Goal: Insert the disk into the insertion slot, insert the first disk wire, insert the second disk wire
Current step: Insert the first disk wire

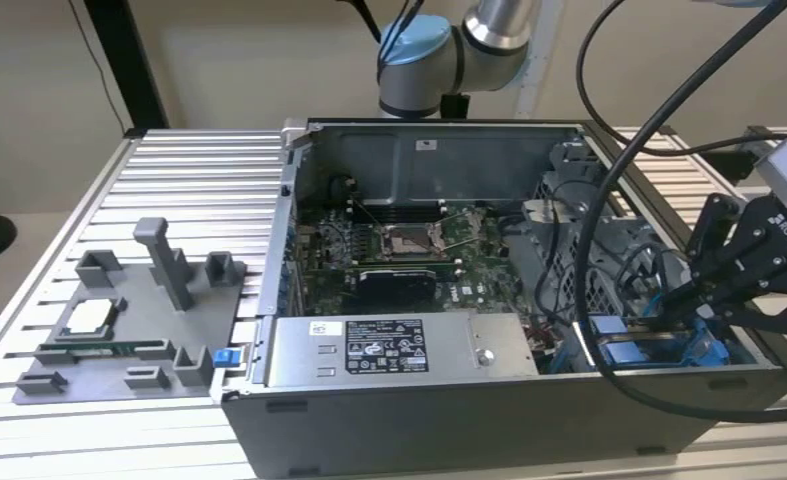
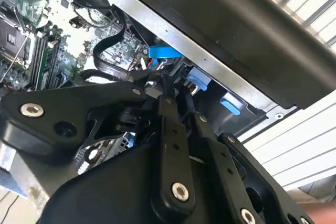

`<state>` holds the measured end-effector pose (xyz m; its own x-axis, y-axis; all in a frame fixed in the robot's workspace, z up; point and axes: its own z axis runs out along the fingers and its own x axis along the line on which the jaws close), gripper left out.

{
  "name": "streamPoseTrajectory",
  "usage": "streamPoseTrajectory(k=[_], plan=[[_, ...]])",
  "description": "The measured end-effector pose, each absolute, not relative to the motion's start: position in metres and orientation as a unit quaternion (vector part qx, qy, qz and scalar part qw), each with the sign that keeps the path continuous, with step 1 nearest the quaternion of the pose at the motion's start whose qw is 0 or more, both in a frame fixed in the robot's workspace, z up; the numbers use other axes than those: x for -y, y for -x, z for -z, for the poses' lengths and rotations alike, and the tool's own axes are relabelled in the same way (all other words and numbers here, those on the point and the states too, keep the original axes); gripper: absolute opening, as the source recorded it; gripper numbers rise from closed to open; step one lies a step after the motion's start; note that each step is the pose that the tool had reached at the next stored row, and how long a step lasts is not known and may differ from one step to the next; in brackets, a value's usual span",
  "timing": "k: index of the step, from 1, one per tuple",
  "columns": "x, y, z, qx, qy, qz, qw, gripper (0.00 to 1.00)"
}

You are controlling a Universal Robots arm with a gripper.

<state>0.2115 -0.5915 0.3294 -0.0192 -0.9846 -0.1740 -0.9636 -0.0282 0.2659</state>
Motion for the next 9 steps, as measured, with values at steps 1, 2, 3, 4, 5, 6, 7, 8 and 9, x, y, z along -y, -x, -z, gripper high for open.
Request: streamPoseTrajectory(k=[1, 2, 3, 4, 5, 6, 7, 8, 9], plan=[[0.5916, -0.2112, -0.3294, 0.696, -0.699, 0.158, 0.033, 0.0], [0.5917, -0.2109, -0.3293, 0.697, -0.699, 0.158, 0.033, 0.0], [0.5918, -0.2105, -0.3292, 0.697, -0.699, 0.158, 0.033, 0.0], [0.5918, -0.2104, -0.3292, 0.697, -0.699, 0.158, 0.033, 0.0], [0.592, -0.2102, -0.3292, 0.697, -0.699, 0.158, 0.033, 0.0], [0.5921, -0.2098, -0.3291, 0.697, -0.699, 0.158, 0.033, 0.0], [0.5922, -0.2097, -0.329, 0.697, -0.699, 0.158, 0.033, 0.0], [0.5923, -0.2097, -0.3288, 0.697, -0.698, 0.158, 0.033, 0.0], [0.5924, -0.2096, -0.3284, 0.698, -0.698, 0.157, 0.033, 0.0]])
